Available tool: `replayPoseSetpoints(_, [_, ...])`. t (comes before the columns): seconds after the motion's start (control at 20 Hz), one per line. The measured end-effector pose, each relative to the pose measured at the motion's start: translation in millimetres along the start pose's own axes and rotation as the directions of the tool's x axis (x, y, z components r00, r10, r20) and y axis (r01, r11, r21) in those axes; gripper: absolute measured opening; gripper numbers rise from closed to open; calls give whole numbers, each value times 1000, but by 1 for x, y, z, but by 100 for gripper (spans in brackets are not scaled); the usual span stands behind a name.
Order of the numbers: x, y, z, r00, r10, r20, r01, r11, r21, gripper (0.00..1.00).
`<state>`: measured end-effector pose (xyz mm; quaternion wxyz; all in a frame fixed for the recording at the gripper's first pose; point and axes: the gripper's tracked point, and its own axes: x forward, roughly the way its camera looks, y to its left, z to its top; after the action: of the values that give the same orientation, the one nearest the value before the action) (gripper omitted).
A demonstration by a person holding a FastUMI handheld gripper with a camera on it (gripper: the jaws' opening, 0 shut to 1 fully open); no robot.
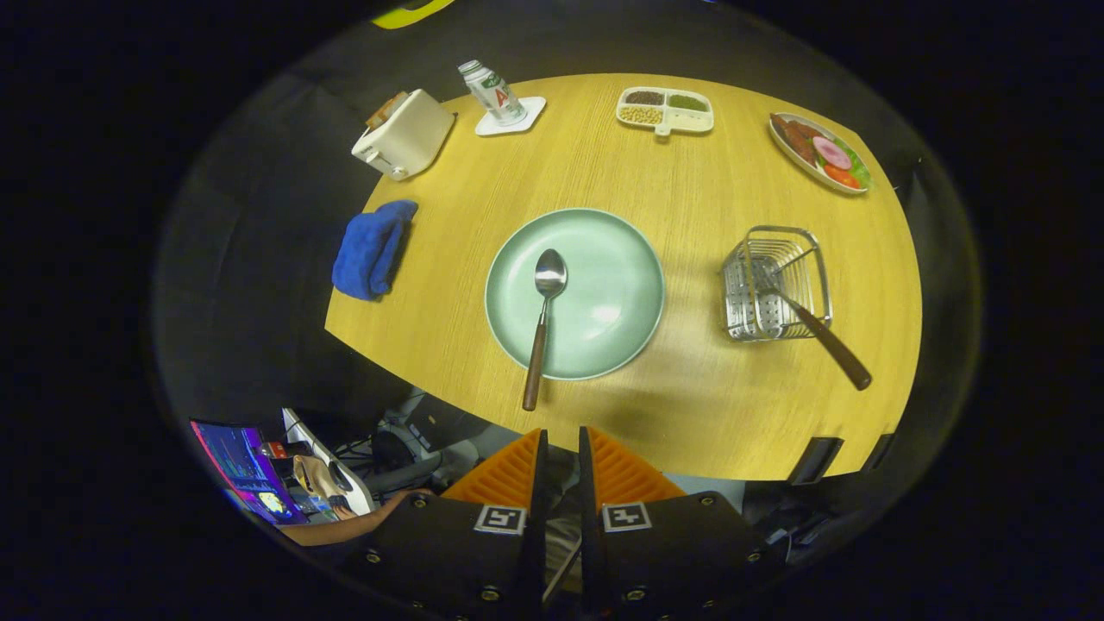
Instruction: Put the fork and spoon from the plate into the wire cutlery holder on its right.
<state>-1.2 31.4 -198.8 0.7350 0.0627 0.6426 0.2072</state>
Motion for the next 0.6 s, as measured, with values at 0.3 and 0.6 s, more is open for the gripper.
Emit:
replayPoseSetpoints(0.3, [33, 15, -4, 999, 15, -48, -15, 1000, 0, 18])
replayPoseSetpoints(0.6, [68, 19, 2, 997, -14, -69, 15, 1000, 6, 18])
